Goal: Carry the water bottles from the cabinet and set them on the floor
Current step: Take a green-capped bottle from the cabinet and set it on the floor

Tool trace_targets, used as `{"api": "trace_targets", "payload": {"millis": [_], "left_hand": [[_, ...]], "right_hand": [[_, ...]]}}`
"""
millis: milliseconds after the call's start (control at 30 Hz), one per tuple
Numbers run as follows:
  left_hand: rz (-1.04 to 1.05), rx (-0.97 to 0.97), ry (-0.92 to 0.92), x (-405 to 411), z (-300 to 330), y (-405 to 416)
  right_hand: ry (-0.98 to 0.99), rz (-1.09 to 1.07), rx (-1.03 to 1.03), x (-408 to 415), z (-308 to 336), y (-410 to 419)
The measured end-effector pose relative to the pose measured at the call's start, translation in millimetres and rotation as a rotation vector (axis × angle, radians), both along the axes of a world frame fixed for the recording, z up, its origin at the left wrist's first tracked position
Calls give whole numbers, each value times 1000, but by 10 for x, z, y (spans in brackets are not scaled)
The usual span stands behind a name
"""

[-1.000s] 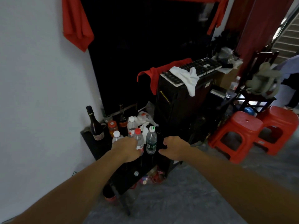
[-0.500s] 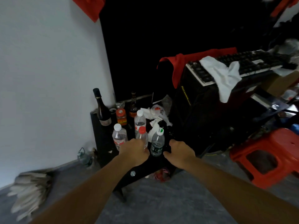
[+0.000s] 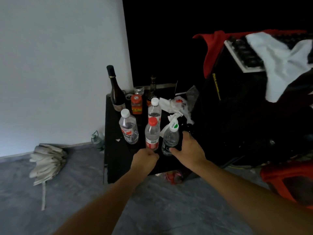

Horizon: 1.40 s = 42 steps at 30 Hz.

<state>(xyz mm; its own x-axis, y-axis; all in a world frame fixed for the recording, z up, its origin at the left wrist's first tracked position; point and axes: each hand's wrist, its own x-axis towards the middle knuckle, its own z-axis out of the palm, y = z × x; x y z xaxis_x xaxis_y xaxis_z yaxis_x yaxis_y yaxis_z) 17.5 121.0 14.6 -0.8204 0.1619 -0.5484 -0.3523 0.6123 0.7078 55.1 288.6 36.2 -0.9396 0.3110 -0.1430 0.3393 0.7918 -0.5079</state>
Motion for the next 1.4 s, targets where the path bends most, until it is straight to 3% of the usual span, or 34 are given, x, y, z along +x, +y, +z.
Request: {"api": "trace_targets", "payload": {"millis": [133, 333, 933, 1400], "left_hand": [[307, 227, -251, 8, -333, 59], [485, 454, -478, -33, -699, 85], [477, 604, -524, -149, -866, 63], [514, 823, -594, -184, 16, 156]], "right_hand": [[120, -2, -107, -132, -261, 9], [293, -22, -246, -188, -621, -22], [408, -153, -210, -227, -696, -88], [498, -70, -326, -56, 517, -279]]}}
